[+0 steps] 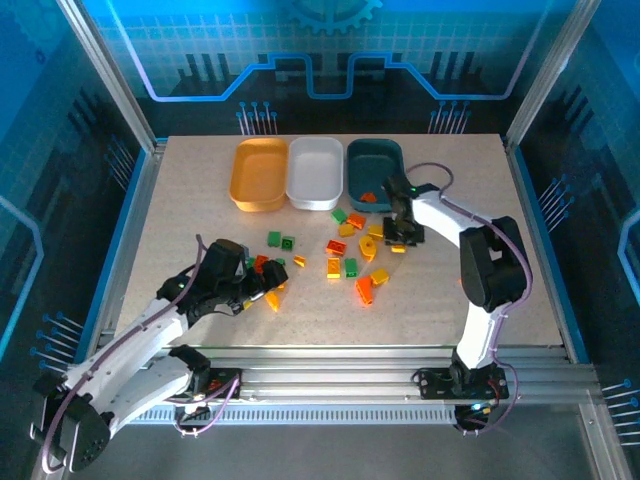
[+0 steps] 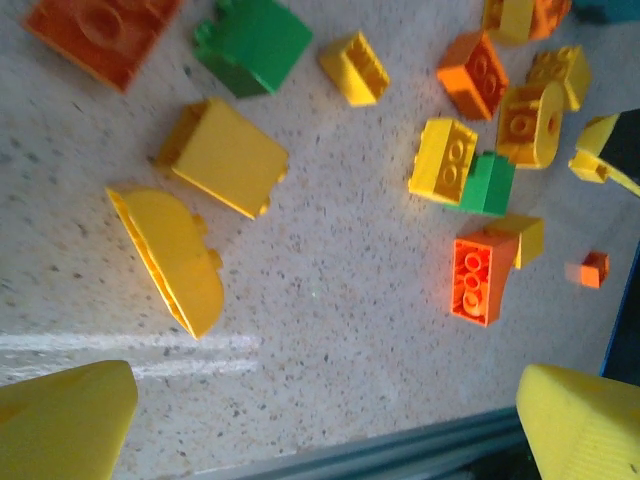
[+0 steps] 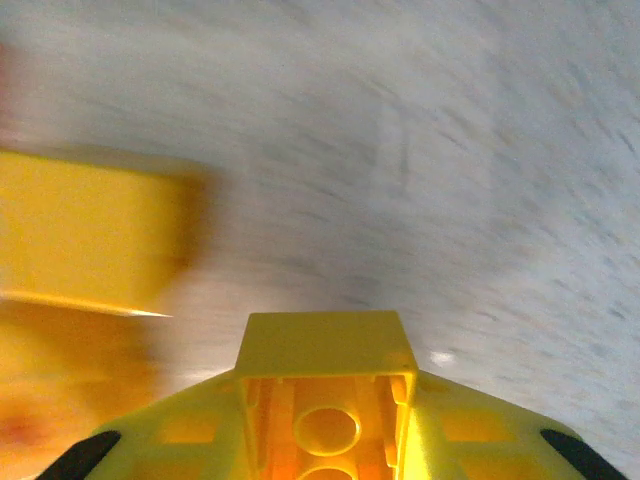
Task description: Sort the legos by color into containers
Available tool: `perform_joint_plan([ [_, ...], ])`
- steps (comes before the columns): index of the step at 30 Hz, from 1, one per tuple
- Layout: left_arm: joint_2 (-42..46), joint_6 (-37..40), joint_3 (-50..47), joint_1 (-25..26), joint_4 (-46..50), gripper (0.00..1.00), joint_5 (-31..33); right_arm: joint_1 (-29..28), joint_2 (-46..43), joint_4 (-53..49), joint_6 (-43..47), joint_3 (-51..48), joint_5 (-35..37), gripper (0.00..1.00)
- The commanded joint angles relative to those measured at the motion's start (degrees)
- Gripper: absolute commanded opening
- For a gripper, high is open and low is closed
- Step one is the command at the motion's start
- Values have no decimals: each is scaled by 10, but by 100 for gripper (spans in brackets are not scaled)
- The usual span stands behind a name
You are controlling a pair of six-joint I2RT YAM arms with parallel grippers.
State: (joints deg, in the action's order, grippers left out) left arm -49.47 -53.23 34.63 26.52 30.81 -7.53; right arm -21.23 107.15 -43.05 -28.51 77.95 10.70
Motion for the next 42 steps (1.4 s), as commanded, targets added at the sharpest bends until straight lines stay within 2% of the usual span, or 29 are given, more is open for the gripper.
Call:
perform_joint_plan([
  [1,28,-5,4,-26,27,99,54,-46,13,33,1,98,-15,33],
  [6,7,-31,-19,-70,27,99,5,-63,148,29,-4,280,-34,33],
  [11,-4,-19,-21,-74,47,99,-21,-68,283,-38,7,485,-58,35],
  [14,-1,-11,-15,-75,62,99,-14,-71,350,-89,18,602,-67,37],
  [15,0,-9,-12,-76,65,99,-9,-72,363,-101,22,629,-68,41],
  [17,-3,-3,-4,-77,68,99,0,-72,370,-117,24,658,-75,57],
  [18,-5,-1,0,-77,70,99,7,-71,366,-119,27,660,-78,62],
  [21,-25,1,9,-77,71,99,28,-77,307,-100,39,613,-67,69],
  [26,-92,-1,14,-74,56,86,43,-82,154,-32,47,445,-56,70],
  [29,-137,-3,34,-71,54,83,66,-83,76,6,39,326,-63,69],
  [33,-205,27,105,-68,64,78,141,-86,-17,62,23,157,-84,68],
  [36,-267,50,172,-72,84,70,218,-86,-62,82,12,61,-86,66],
  [42,-418,136,319,-64,86,67,232,-77,-102,95,12,-47,-90,65],
])
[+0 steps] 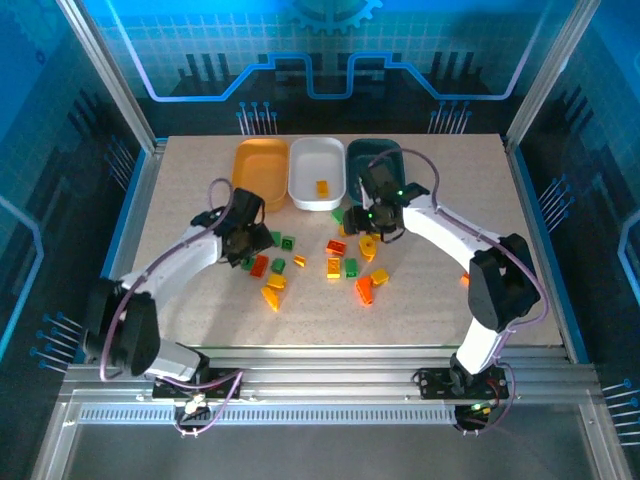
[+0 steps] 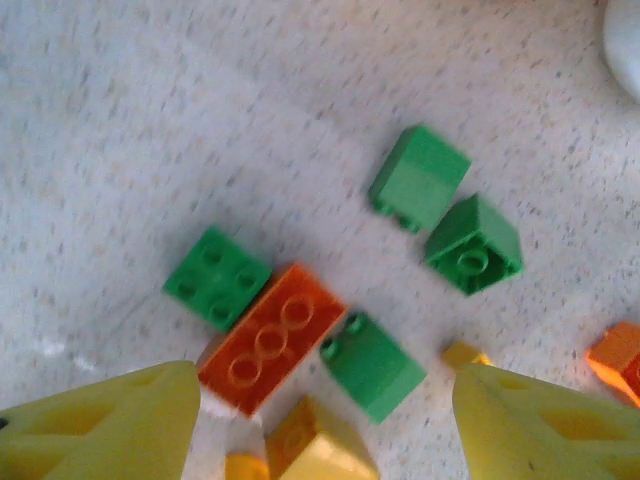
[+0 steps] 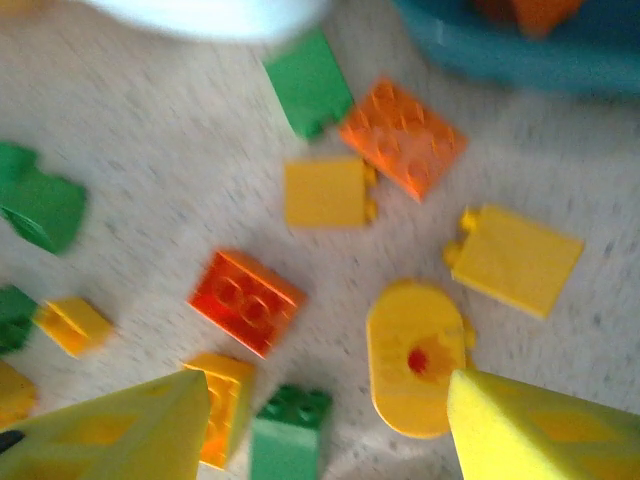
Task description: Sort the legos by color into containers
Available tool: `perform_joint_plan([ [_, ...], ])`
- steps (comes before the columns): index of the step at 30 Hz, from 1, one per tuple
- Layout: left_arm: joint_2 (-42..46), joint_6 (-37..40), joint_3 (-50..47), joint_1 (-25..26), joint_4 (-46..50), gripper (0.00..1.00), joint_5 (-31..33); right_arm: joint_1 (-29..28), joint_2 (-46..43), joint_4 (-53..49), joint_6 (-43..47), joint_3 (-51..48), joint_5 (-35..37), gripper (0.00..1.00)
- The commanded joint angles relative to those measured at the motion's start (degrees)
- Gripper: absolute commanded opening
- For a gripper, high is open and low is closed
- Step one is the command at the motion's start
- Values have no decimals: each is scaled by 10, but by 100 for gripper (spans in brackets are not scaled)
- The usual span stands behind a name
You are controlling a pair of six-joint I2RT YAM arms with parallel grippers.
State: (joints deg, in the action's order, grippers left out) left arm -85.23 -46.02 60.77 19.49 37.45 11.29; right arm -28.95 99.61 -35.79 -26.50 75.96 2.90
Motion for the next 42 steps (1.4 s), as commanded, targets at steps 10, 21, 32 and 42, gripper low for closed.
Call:
perform_joint_plan([
  [10,-269,159,227,6,78,63,41,15,-49,55,-13,-71,-41,64],
  [21,-302,198,194,6,31,65,10,29,-77,79,-20,-106,-57,65],
  [32,-332,210,199,5,14,60,-12,29,-97,81,-22,-114,-61,65],
  [42,-259,207,201,14,29,27,-9,28,-121,81,-27,-120,-66,66],
])
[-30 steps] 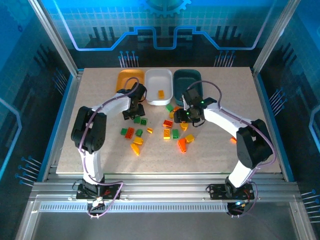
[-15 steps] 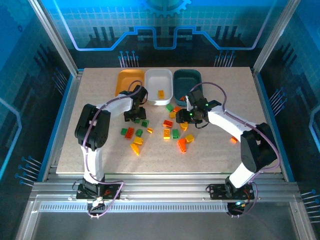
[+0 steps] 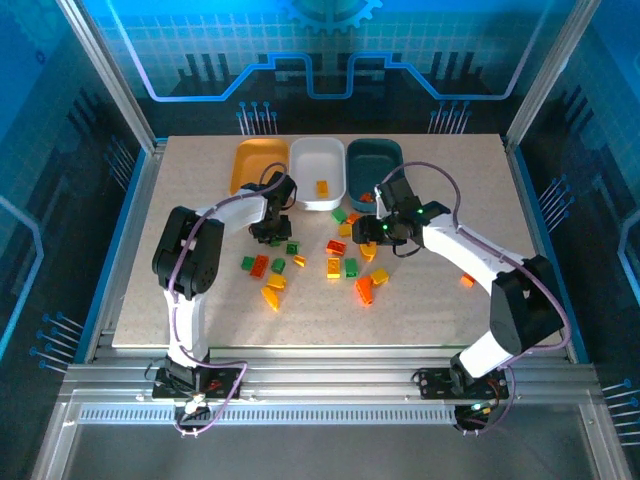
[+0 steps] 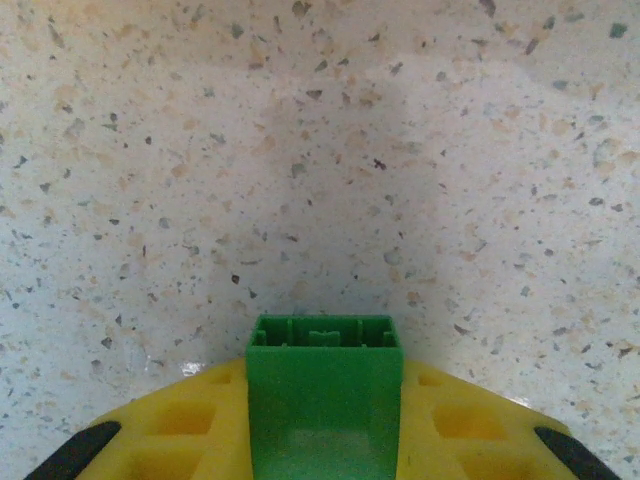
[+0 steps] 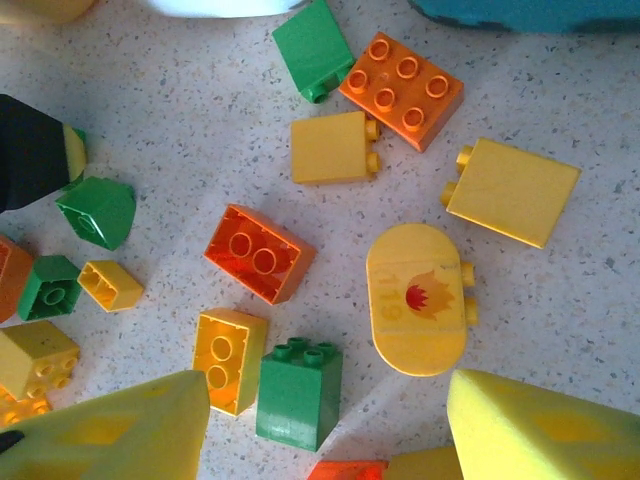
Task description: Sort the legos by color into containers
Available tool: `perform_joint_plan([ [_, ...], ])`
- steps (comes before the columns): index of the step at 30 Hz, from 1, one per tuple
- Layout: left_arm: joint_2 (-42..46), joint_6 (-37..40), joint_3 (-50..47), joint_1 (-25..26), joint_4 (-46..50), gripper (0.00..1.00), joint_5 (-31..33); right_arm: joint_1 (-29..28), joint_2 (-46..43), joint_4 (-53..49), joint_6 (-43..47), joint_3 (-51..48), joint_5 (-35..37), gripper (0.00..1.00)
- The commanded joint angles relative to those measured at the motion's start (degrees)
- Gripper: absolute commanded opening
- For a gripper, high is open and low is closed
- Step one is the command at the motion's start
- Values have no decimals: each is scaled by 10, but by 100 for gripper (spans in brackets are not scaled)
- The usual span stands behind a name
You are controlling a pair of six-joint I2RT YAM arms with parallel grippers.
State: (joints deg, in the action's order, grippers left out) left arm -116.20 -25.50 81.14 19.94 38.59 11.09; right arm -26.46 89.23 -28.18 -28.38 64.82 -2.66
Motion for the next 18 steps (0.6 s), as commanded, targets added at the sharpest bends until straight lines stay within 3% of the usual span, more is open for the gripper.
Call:
perform_joint_plan([
  [1,70,5,5,11,23,27,-9,3,-18,7,-9,-11,-10,66],
  [7,106,21,116,-19,73,31,-17,3,-37,5,-9,-27,0,65],
  [14,-36,30,316,-87,154,32,-30,3,-100,-47,6,-79,5,67],
  [17,-98,33,400,-101,179,37,-34,-1,-153,-69,-7,-109,24,69],
  [18,-117,32,431,-103,191,43,-34,-2,-175,-73,-12,-119,31,70],
])
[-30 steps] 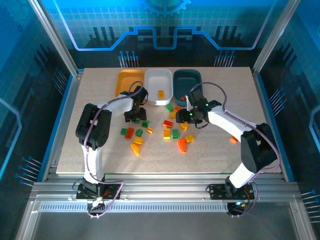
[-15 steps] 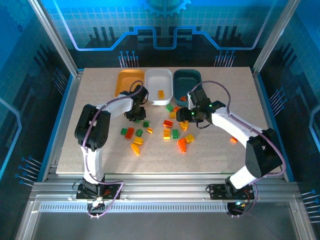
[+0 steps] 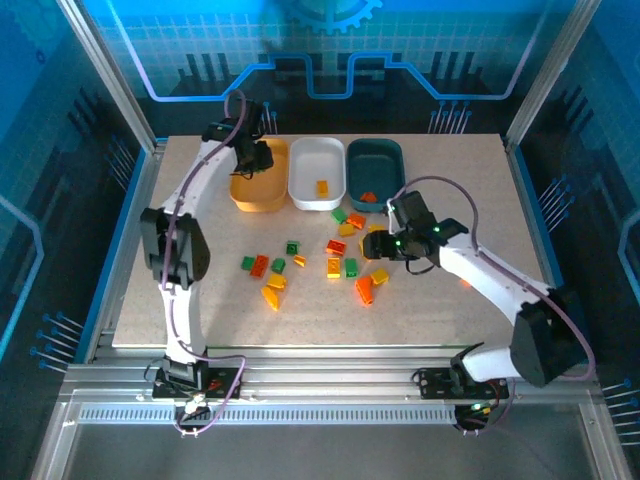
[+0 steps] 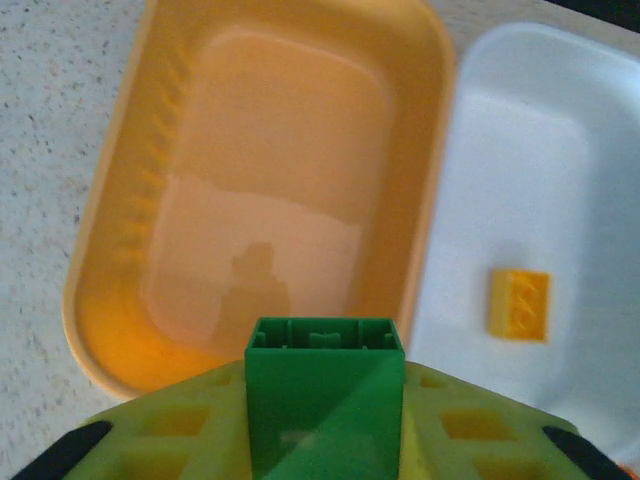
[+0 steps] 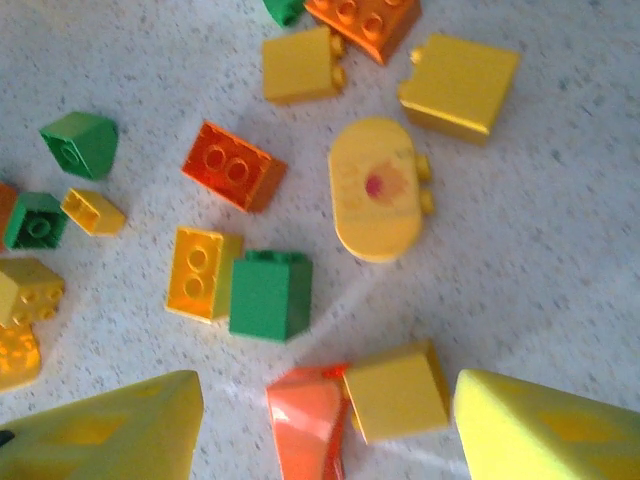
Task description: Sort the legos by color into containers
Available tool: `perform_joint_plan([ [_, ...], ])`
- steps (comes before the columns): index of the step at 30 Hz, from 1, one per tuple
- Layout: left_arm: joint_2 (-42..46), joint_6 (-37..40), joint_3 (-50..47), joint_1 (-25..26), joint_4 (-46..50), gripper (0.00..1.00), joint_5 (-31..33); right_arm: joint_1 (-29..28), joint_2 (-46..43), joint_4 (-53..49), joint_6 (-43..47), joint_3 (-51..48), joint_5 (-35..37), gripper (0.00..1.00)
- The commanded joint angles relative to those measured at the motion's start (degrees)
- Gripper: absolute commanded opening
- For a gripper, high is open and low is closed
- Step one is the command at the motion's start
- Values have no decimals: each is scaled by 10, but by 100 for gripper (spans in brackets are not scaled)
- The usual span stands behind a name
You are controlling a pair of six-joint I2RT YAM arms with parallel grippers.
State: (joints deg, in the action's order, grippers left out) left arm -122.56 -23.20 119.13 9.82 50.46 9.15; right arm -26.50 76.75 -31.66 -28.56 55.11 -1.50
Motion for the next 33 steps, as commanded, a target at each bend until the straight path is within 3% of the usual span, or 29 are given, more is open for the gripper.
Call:
perform_joint_plan([
  [1,-66,11,77,-3,80,52,-17,-1,-73,-44,-15,-32,25,71],
  [2,-71,14,93,-3,83,55,-20,-2,-92,-49,-18,-38,31,71],
  [4,-64,17,107,-2,80,69,-28,-4,-133,-63,-17,-44,45,73],
  [7,-3,9,61,4,58,77,-39,-6,-182,-86,-17,-66,80,74],
  [10,100,-9,-84,25,-8,83,-40,-6,-221,-97,-25,-80,100,75],
  [14,242,-39,-318,79,-116,82,-52,-5,-252,-103,-43,-99,126,75],
  [17,291,-32,-437,141,-165,79,-17,-4,-265,-113,-38,-108,134,75],
  [23,267,-36,-490,175,-183,67,6,-5,-302,-112,-40,-123,143,74],
  [28,221,-38,-503,178,-184,71,31,-4,-307,-112,-41,-126,151,74],
  [33,151,-27,-484,177,-223,70,-4,-4,-301,-112,-41,-127,151,74],
])
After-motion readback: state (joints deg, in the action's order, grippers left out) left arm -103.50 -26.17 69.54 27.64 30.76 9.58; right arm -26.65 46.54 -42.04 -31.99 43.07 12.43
